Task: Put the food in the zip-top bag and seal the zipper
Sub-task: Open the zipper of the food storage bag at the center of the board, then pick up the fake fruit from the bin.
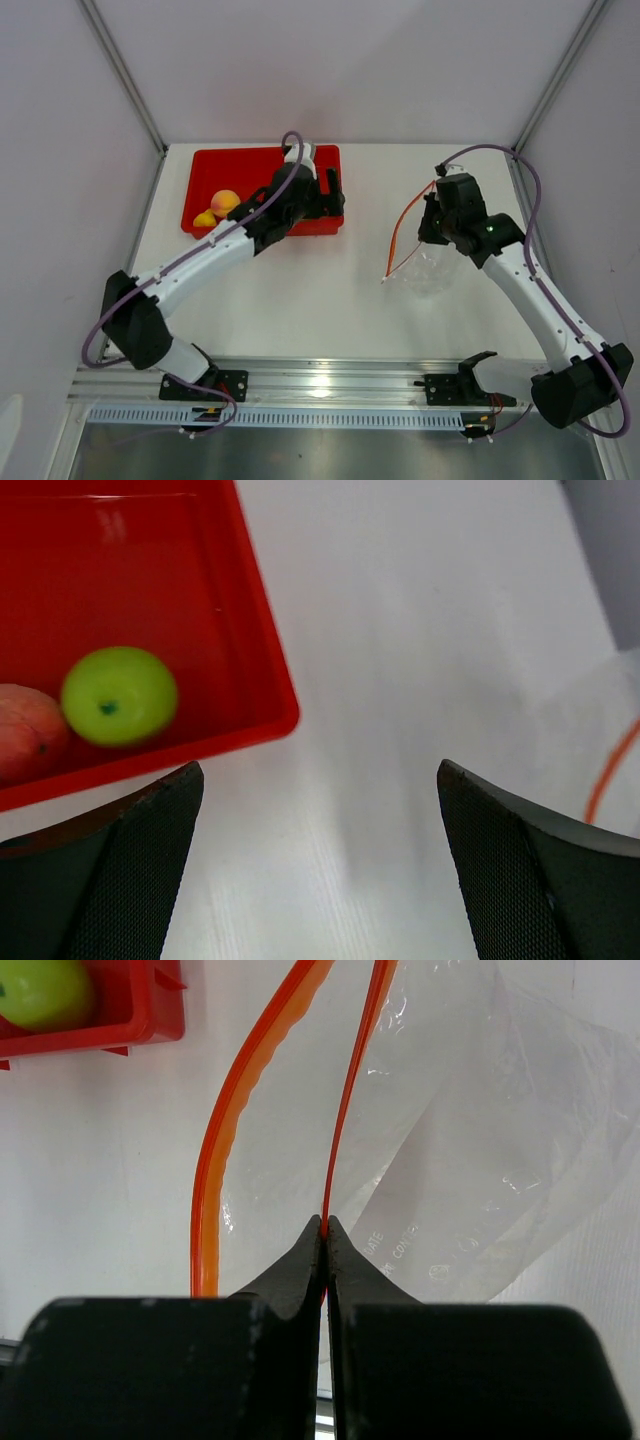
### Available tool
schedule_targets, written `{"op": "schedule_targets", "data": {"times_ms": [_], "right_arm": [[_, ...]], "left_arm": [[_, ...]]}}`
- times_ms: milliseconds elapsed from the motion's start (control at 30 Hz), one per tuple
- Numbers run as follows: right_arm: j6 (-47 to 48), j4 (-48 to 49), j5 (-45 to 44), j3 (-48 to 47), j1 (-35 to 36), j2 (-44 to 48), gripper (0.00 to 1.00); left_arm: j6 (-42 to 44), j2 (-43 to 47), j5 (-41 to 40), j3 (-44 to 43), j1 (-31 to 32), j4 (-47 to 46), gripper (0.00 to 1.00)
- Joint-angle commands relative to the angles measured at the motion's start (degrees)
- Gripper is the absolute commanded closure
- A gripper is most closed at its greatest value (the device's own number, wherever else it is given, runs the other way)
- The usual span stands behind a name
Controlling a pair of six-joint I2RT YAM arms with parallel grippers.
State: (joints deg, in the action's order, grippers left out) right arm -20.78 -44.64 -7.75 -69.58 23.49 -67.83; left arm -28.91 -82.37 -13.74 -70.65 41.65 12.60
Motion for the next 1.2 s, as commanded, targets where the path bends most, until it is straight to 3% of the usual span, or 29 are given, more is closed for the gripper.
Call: {"op": "schedule_targets", "data": {"times_ms": [0, 467, 1167], "right_arm": [[-0.5, 3.9, -0.4, -2.1, 0.3, -1.3, 1.00], [0.2, 5.6, 0.1, -1.6, 0.9, -3.1, 1.00], [-0.9, 5.8, 1.8, 0.4, 1.3, -2.4, 1.00]], "left_arm": [[0.5, -6.7, -5.2, -11.5, -3.1, 13.7, 0.01], [0.5, -26.7, -5.2, -29.5, -11.1, 25.2, 0.00], [-4.5, -40.3, 0.0, -36.5, -16.2, 30.4, 0.01]]}}
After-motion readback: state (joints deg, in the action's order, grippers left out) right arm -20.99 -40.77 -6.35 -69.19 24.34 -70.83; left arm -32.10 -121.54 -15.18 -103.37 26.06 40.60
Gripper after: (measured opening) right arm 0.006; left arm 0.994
